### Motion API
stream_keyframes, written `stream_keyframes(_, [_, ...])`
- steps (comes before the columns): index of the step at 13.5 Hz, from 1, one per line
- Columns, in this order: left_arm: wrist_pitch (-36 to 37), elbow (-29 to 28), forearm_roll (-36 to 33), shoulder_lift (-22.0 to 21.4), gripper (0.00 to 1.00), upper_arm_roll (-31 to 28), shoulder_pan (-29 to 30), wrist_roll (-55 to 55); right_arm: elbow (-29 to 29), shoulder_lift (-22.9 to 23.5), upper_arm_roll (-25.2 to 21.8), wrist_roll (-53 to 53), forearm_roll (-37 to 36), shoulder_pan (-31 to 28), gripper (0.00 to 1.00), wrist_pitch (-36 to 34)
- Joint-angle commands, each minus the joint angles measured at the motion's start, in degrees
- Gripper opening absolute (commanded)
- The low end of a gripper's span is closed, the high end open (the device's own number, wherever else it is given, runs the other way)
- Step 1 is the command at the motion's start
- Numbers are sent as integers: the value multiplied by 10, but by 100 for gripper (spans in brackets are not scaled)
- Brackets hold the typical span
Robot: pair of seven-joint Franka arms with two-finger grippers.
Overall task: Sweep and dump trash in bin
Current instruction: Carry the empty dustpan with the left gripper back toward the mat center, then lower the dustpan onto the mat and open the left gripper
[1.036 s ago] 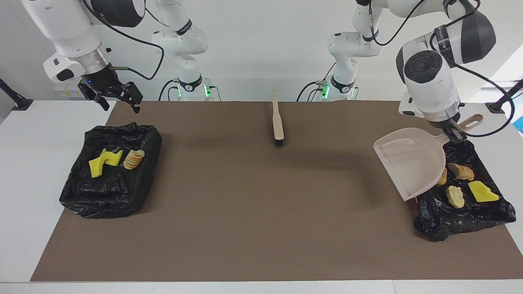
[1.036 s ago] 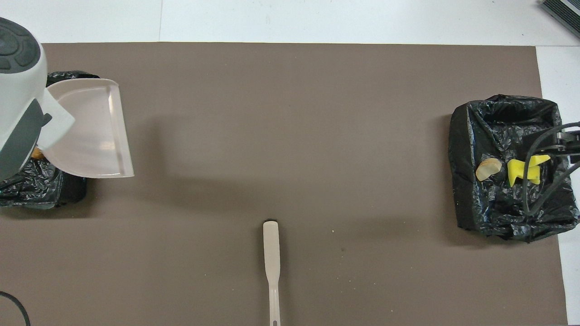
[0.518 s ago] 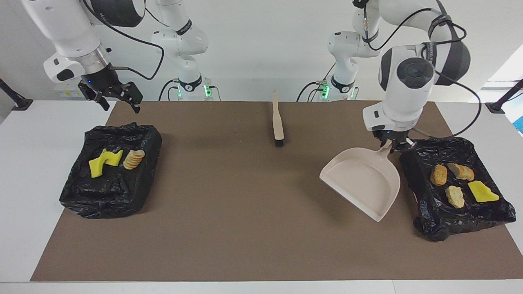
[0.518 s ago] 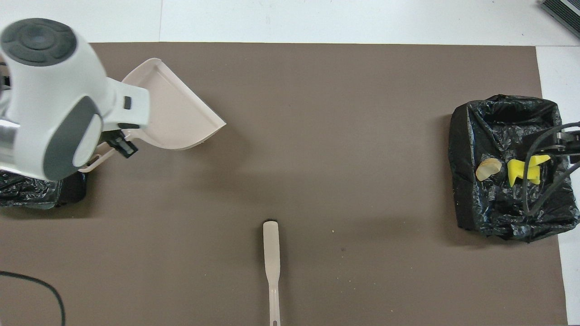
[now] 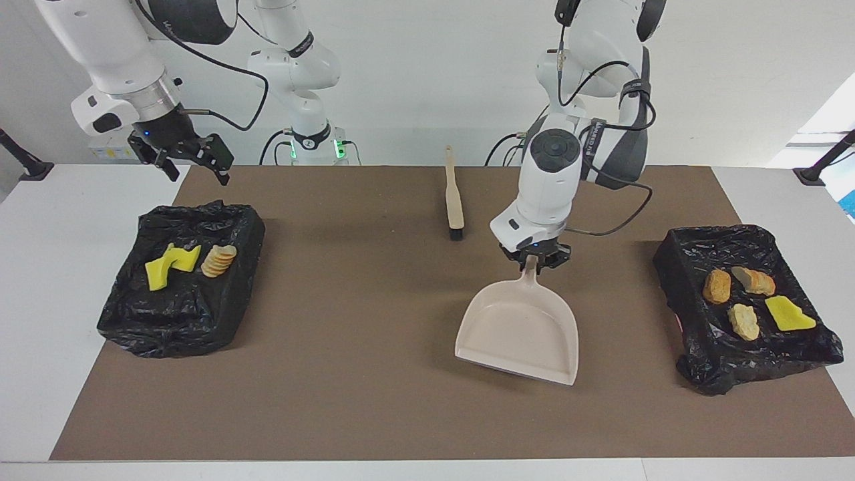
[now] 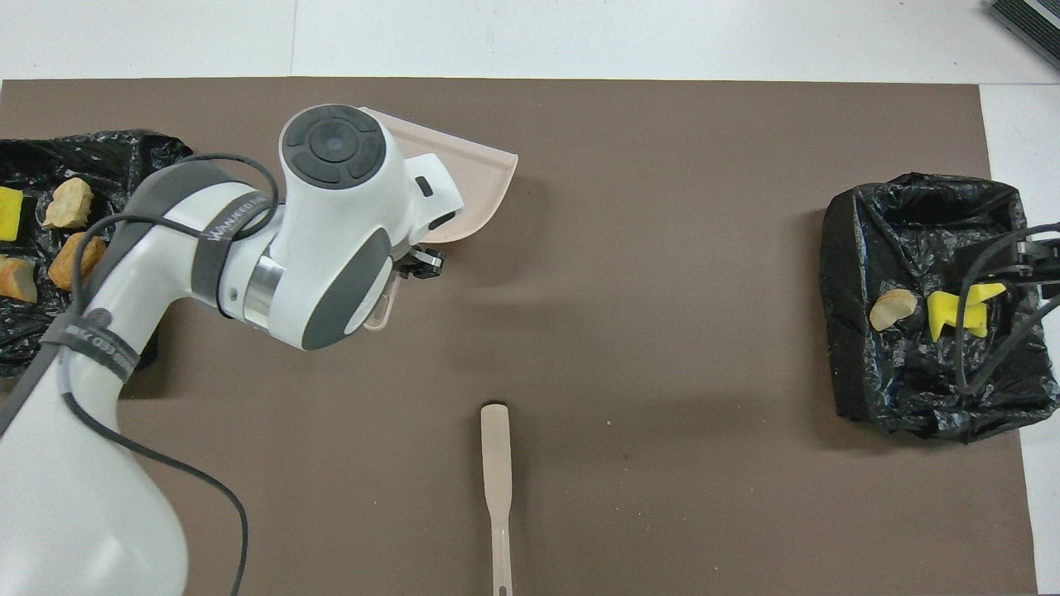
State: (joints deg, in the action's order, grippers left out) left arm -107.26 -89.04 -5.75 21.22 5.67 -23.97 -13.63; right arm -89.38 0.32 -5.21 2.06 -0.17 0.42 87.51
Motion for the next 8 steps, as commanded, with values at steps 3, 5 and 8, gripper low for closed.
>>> stream_keyframes(3, [-78, 21, 61, 32, 0, -11, -35, -167, -12, -11, -1, 7, 10, 0, 100, -1])
stream_keyframes(5, [-95, 22, 63, 39, 0, -11, -42, -190, -12, -11, -1, 7, 10, 0, 100, -1])
stream_keyframes(8, [-100, 29, 61, 67, 0, -12, -67, -194, -12, -11, -1, 7, 10, 0, 100, -1])
